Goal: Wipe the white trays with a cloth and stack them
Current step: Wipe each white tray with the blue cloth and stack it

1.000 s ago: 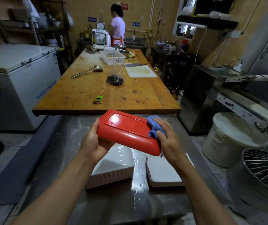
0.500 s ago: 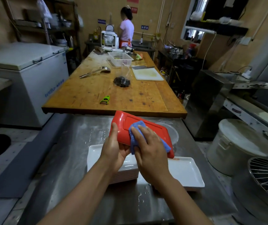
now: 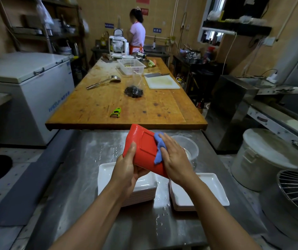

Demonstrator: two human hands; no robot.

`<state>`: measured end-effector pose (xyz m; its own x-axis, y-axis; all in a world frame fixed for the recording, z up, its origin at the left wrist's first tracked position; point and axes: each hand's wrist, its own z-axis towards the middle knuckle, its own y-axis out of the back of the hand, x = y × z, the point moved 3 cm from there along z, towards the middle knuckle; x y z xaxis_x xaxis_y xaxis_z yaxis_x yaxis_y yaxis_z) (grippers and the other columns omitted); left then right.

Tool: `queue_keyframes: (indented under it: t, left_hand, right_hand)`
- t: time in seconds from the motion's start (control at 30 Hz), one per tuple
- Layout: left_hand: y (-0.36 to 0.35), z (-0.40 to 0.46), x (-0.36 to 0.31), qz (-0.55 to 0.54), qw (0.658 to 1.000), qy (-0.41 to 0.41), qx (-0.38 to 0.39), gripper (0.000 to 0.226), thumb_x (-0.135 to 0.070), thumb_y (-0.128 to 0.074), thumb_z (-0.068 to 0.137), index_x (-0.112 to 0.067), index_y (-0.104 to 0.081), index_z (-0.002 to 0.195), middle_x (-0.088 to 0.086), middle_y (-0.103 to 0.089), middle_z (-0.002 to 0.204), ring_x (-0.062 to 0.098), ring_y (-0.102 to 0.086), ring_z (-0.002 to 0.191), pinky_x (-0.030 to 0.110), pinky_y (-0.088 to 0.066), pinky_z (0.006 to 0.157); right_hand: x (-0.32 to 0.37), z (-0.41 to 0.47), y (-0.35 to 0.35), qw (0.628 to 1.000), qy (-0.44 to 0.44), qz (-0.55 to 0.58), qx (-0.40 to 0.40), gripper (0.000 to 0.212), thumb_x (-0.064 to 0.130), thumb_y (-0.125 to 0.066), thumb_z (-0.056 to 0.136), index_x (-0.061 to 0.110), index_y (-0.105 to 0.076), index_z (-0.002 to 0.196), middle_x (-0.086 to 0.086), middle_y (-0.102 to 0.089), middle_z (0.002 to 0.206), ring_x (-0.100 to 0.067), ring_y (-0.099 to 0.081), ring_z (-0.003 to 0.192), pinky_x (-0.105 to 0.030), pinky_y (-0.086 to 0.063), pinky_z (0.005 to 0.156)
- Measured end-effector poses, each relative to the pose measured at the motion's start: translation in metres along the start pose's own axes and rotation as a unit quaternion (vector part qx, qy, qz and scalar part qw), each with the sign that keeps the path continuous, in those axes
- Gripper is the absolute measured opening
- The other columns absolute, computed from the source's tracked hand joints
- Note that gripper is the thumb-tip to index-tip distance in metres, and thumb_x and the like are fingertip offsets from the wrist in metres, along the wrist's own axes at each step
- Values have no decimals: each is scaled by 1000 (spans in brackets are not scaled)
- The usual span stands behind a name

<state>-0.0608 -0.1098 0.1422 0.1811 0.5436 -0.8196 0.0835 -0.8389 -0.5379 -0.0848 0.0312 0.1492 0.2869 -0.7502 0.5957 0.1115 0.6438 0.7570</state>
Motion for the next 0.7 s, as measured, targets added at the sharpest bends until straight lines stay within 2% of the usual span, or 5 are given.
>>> queue_keyframes:
  t: [0.17,0.3,0.47,0.6,0.7]
  left_hand:
    - [-5,3,9,20,1000,3,-4,19,-31,-49,94,-16,-59,94,2,-72,68,14,-70,61,27,-54,48]
    - [-15,6,15,72,997,3,10,20,-34,-51,93,-15,-59,95,3,-73,72,15,-71,66,26,-55,52]
    - [-45,8,12,262,962,-70,30,6,-12,-68,84,-12,-63,79,3,-68,71,13,-68,63,24,-55,52]
    - [-87,6,19,553,789,-256,73,9,-22,-68,83,-13,-67,86,-12,-58,67,7,-56,59,7,-38,51]
    - [-117,4,45,678,656,-314,107,20,-24,-59,90,-12,-65,105,1,-64,86,14,-55,69,9,-26,50]
  right_hand:
    - [-43,-24,8,993,-99,52,-50,42,11,-35,100,12,-39,141,-3,-39,146,-15,-33,135,-21,-19,111]
    - [-68,-34,19,980,-167,32,-99,27,4,-39,94,9,-59,112,-9,-55,114,-23,-51,106,-25,-35,86]
    - [-92,-52,36,957,-237,40,-164,29,8,-40,94,12,-59,115,-16,-57,107,-32,-58,91,-47,-51,77]
    - [-112,-65,52,937,-271,46,-213,28,12,-44,96,13,-56,121,-15,-57,111,-31,-58,93,-40,-51,76]
    - [-130,-76,63,925,-295,61,-230,27,12,-43,96,14,-55,120,-14,-57,111,-33,-60,90,-41,-55,70]
